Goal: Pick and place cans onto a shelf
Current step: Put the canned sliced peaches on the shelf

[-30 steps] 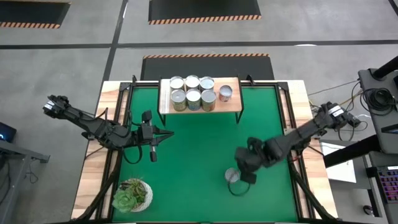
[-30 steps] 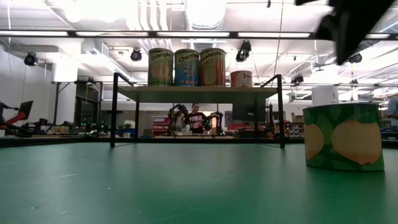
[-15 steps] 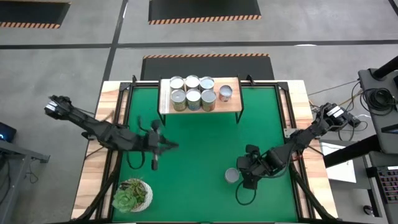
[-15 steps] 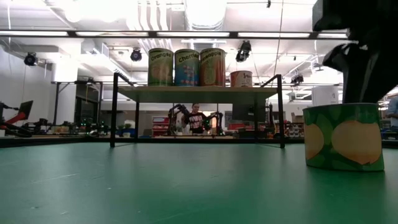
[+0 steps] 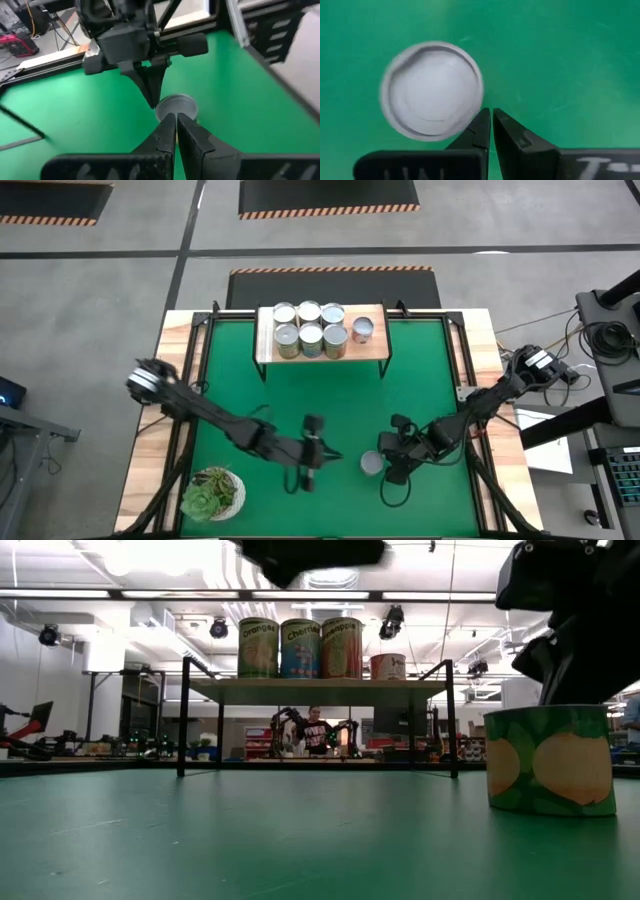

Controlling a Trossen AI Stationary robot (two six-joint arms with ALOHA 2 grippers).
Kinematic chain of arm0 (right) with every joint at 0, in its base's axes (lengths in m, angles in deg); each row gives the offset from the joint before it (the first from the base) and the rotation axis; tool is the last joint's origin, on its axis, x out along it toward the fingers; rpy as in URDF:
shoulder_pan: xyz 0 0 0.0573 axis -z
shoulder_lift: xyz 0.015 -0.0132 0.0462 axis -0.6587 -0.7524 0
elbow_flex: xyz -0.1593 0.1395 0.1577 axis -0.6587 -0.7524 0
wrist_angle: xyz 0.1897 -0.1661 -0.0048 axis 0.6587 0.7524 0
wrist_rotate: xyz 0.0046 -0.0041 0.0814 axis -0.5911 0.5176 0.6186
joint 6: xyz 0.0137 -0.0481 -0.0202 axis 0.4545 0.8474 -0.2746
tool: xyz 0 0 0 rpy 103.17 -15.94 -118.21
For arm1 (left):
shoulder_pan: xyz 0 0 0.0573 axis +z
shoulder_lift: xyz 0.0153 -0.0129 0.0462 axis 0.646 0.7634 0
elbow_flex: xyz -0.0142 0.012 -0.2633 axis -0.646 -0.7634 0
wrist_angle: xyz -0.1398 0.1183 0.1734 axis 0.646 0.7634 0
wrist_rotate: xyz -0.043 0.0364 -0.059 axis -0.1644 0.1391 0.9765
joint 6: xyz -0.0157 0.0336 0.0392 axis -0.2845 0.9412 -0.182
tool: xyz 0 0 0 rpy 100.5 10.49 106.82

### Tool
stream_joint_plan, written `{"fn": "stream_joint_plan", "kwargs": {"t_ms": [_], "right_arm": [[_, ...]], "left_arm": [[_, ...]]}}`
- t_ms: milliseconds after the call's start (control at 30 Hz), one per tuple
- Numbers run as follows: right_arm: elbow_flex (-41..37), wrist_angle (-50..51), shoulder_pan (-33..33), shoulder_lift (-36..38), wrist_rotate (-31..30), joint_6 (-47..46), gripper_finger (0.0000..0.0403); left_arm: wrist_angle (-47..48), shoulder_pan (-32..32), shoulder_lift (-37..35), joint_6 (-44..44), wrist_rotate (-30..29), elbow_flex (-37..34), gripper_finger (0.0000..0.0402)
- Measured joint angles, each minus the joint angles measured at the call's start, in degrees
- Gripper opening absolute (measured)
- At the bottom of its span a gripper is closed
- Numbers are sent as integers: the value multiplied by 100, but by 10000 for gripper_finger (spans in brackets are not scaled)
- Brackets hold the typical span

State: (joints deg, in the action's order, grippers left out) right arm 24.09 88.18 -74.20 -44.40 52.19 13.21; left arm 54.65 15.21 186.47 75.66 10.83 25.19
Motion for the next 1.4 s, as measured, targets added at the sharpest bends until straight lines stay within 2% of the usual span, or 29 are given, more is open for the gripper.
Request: {"fn": "stream_joint_plan", "kwargs": {"t_ms": [133, 300, 767, 867, 1000, 1267, 1400], "right_arm": [[-115, 3, 0, 0, -73, 0, 9], [-132, 34, 0, 0, -73, 0, 9], [-134, -107, -15, 0, -66, 2, 9], [-136, -104, -15, 0, -66, 13, 9], [-136, -84, -16, 0, -9, 7, 9], [-143, -105, -225, 0, 482, -283, 9], [-141, -227, -431, 0, 580, -518, 9]], "left_arm": [[386, 144, 796, 206, 2, 746, 0], [1211, 206, 1396, 371, 4, 1327, 0], [252, 369, 2284, 105, 1409, 1703, 0], [121, 534, 2332, -43, 1837, 1703, 0], [154, 724, 2366, -276, 2094, 1637, 0], [328, 811, 2337, -515, 2019, 1622, 0], [765, 829, 2229, -521, 1272, 1622, 0]]}}
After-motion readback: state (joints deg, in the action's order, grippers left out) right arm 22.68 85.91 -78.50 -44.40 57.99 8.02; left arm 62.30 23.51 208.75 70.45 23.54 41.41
